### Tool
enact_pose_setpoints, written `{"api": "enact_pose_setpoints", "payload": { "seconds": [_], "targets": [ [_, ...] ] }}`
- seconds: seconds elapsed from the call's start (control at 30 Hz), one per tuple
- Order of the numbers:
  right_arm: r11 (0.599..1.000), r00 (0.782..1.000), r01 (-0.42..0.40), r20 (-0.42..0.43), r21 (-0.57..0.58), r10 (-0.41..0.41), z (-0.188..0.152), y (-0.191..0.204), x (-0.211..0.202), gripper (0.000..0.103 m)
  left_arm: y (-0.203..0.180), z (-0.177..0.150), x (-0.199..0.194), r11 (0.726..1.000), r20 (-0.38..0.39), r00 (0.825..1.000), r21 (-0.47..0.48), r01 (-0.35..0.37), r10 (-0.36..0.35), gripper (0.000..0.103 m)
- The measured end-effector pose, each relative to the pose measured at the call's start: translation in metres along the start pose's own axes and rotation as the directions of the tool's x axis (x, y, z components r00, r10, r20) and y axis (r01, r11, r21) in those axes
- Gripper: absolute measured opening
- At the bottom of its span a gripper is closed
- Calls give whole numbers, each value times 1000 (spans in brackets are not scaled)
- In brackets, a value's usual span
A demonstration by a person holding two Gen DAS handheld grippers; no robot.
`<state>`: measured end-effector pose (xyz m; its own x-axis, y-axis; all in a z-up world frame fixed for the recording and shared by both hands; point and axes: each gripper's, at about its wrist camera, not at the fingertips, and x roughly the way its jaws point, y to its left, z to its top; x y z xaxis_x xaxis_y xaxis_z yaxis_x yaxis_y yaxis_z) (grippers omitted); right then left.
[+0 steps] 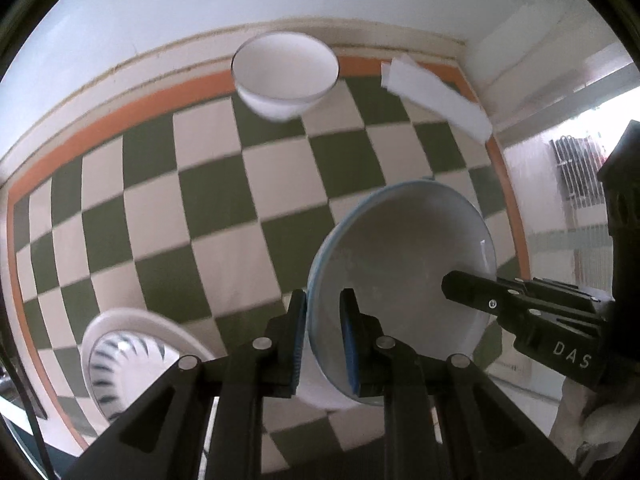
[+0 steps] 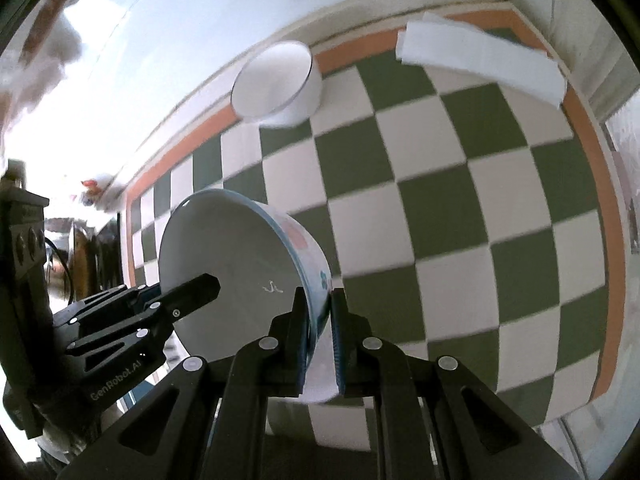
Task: Organize plates and bowls
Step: 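Carry the flowered bowl and lower it into the white bowl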
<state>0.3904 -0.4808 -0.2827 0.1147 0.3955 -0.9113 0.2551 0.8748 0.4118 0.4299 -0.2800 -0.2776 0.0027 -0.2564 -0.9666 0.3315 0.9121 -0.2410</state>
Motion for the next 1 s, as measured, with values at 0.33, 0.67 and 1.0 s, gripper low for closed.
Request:
{"api": "enact_pose_setpoints", "payload": {
  "seconds": [0.33, 0.67, 1.0],
  "targets": [
    [1000, 997, 8, -82, 16, -6, -40, -4, 38, 12, 14, -38, 21, 1000, -78, 997, -24, -11, 9, 14],
    [999, 990, 37, -135, 11, -35, -50, -7, 65, 12, 16, -43, 45, 999, -120, 992, -33, -41, 36, 14],
    [997, 983, 80, -164, -11, -80, -48, -4, 76, 14, 14, -44, 56, 998, -136, 989, -34, -57, 52, 16]
  ]
}}
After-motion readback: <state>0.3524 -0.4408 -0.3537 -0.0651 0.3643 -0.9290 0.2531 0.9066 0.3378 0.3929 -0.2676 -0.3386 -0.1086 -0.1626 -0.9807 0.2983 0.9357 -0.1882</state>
